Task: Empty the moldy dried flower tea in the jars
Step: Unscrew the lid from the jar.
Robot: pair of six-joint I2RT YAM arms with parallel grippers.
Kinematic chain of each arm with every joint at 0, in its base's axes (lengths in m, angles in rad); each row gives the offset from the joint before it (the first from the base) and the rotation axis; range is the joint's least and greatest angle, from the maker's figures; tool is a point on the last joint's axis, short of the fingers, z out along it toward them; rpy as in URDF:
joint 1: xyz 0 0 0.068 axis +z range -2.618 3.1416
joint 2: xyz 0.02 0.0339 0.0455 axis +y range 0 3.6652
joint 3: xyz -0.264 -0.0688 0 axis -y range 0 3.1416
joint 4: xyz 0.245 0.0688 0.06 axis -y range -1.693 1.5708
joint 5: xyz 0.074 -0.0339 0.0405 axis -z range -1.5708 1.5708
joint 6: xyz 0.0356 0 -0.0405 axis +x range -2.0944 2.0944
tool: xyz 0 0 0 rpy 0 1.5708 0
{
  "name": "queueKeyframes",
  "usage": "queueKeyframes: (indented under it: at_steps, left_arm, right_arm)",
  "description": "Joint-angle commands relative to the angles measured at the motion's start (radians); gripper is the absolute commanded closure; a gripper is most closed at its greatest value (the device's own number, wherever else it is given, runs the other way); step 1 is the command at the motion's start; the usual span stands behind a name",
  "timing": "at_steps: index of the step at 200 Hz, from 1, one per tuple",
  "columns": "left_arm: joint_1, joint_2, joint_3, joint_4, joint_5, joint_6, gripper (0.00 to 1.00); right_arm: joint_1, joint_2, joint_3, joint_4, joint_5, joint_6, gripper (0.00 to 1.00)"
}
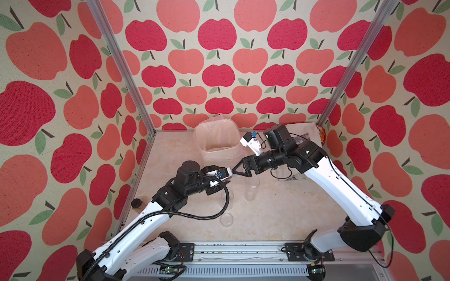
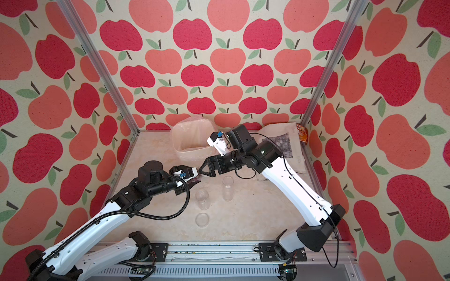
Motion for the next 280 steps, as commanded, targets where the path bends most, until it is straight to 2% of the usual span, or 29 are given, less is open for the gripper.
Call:
queueKeyframes:
  at_steps: [1,47,82,91,103,119,130,153,166,183,195,206,226,250,280]
  left_arm:
    - [-0.008,-0.006,0.022,0.026,-0.017,0.015,0.88]
    - [-0.010,-0.006,0.019,0.018,-0.005,0.011,0.90]
    - [-0.010,-0.007,0.019,-0.005,0.054,-0.006,0.91]
    - [-0.010,-0.007,0.022,-0.018,0.085,-0.010,0.92]
    - [-0.006,-0.009,0.023,-0.030,0.135,-0.025,0.93]
    - [0.015,-0.018,0.022,-0.037,0.253,-0.056,0.93]
    - [0.042,-0.026,0.021,-0.036,0.362,-0.090,0.93]
    - [0.108,-0.035,0.021,-0.037,0.577,-0.163,0.93]
    - [0.130,-0.038,0.017,-0.029,0.641,-0.190,0.93]
    - [0.137,-0.039,0.016,-0.029,0.636,-0.193,0.92]
    - [0.136,-0.042,0.015,-0.036,0.605,-0.184,0.92]
    - [0.137,-0.042,0.013,-0.037,0.564,-0.176,0.92]
    - [0.137,-0.051,0.000,-0.020,0.439,-0.159,0.92]
    - [0.135,-0.060,-0.012,0.001,0.294,-0.129,0.92]
    - [0.122,-0.064,-0.013,0.006,0.185,-0.083,0.92]
  right_arm:
    - [0.017,0.014,-0.007,0.006,-0.025,0.011,0.17]
    - [0.021,0.028,0.015,-0.018,-0.007,-0.030,0.42]
    - [0.021,0.065,0.082,-0.077,-0.013,-0.155,0.56]
    - [0.027,0.077,0.108,-0.112,-0.015,-0.248,0.62]
    - [0.044,0.097,0.162,-0.191,0.021,-0.439,0.67]
    - [0.077,0.114,0.215,-0.319,0.070,-0.738,0.65]
    - [0.089,0.123,0.235,-0.371,0.105,-0.884,0.64]
    - [0.092,0.153,0.291,-0.408,0.140,-1.017,0.64]
    - [0.093,0.173,0.323,-0.422,0.129,-1.040,0.64]
    - [0.095,0.190,0.344,-0.418,0.107,-1.042,0.56]
    - [0.098,0.190,0.343,-0.393,0.100,-1.021,0.44]
    - [0.097,0.184,0.344,-0.359,0.094,-0.982,0.24]
    - [0.095,0.143,0.342,-0.271,0.104,-0.834,0.11]
    - [0.075,0.063,0.287,-0.140,0.103,-0.570,0.04]
    - [0.014,-0.012,0.191,-0.029,0.067,-0.220,0.02]
